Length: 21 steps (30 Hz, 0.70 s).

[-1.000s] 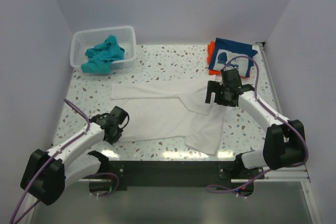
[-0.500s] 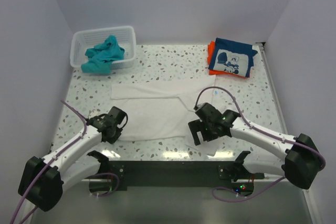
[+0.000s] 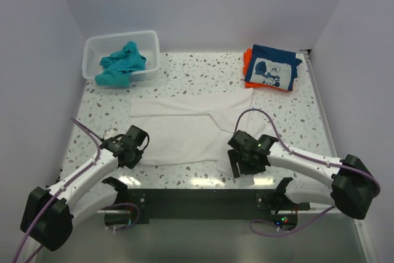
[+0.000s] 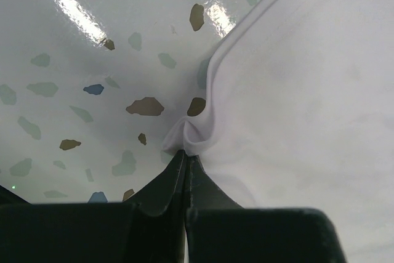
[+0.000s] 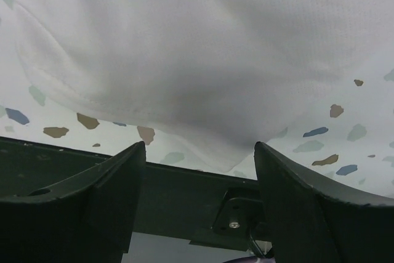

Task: Fold and stack the t-shirts
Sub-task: Fold the tshirt

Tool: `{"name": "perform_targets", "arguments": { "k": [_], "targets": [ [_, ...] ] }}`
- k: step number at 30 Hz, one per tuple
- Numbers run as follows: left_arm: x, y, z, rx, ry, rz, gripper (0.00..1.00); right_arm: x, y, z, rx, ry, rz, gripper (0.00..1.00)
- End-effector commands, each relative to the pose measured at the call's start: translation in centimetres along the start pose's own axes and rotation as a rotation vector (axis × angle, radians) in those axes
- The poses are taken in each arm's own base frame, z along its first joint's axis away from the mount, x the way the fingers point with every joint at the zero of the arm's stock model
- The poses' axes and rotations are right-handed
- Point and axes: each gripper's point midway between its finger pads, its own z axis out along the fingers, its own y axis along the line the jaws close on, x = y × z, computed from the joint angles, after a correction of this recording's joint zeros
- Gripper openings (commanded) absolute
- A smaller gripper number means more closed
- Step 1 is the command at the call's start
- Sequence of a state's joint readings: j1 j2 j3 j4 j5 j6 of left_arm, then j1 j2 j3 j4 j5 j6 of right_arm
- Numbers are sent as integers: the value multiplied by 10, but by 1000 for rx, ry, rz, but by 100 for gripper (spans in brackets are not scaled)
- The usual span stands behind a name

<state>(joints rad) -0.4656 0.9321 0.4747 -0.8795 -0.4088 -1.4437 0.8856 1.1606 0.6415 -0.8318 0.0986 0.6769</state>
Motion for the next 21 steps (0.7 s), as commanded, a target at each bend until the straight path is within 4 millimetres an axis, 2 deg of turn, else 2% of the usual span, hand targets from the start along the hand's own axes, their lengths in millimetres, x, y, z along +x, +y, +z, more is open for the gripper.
{"name": "perform_targets", "arguments": {
  "k": [1,9,12,13,15,19,20,21],
  "targets": [
    [-7,-4,2,13,-37,4,0,12,-9,11,53,38,44,70],
    [-8,-4,2,10,-40,5,0,17,-12,27,84,56,53,51],
    [-8,-5,2,14,-41,3,0,21,-13,33,92,72,67,41],
    [-8,-4,2,11,-40,5,0,20,-14,34,99,65,71,33],
    [-8,-5,2,12,-42,6,0,19,-14,33,100,59,82,27],
    [-10,-7,0,20,-46,8,0,5,-14,24,110,6,83,8],
    [-11,-9,0,24,-47,7,0,1,-20,21,143,-12,77,1],
    [-11,-10,-1,28,-48,7,0,-3,-21,17,150,-32,73,0]
  ]
}}
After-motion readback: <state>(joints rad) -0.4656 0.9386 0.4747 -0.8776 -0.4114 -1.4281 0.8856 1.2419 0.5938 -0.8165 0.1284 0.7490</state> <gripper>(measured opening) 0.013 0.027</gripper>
